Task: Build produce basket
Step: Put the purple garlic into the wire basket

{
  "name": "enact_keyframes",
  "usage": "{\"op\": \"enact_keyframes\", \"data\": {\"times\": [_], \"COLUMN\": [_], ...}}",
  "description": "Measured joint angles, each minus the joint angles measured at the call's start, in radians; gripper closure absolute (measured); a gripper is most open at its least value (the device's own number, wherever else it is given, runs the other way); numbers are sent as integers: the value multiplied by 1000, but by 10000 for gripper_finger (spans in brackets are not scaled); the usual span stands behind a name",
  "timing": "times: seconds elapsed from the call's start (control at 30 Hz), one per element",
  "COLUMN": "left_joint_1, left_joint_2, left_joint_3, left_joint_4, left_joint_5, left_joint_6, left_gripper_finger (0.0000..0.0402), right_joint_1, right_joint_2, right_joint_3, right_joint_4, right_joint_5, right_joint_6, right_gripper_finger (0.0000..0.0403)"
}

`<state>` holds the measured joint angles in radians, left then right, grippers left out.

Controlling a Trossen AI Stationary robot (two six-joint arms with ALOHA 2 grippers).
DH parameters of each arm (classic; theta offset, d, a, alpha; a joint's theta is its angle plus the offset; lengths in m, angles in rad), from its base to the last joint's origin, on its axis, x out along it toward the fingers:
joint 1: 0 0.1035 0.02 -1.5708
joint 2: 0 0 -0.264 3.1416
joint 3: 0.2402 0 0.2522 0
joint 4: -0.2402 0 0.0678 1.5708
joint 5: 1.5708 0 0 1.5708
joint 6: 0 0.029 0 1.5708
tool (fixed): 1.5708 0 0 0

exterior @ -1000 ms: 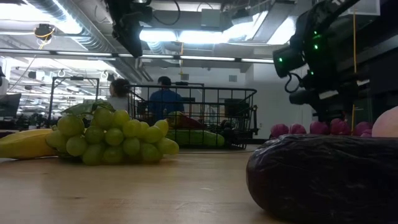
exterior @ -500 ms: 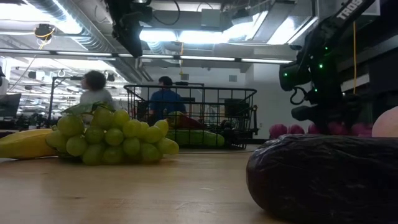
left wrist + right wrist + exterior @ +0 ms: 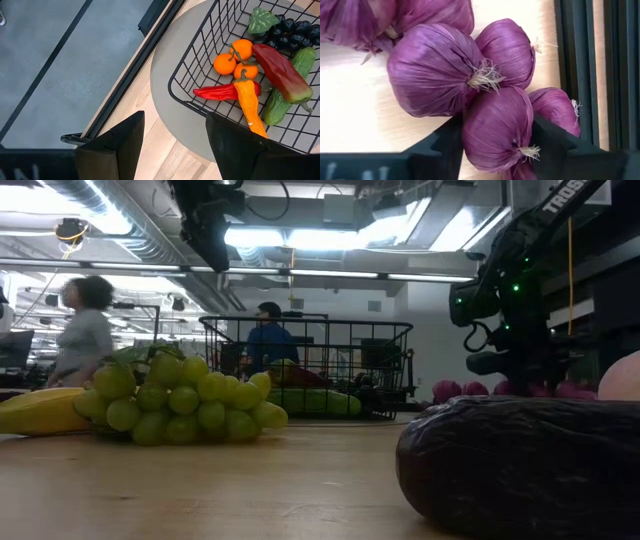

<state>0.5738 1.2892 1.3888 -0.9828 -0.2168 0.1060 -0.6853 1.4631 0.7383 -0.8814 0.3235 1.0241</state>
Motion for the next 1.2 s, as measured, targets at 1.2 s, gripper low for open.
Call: {"op": "enact_keyframes", "data": {"times": [1.2], "left_joint_1": [0], "left_joint_2": [-4], "left_joint_3": [0], "left_joint_4": [18], "left_joint_5": [-541], "left_joint_6": [12], "left_gripper_finger": [194], "right_joint_1": [400], "right_joint_2": [-156], "right_joint_3": [658], "right_joint_4": [-17], "right_joint_5": [286], "right_joint_6": [-256], "right_gripper_finger": [267]}}
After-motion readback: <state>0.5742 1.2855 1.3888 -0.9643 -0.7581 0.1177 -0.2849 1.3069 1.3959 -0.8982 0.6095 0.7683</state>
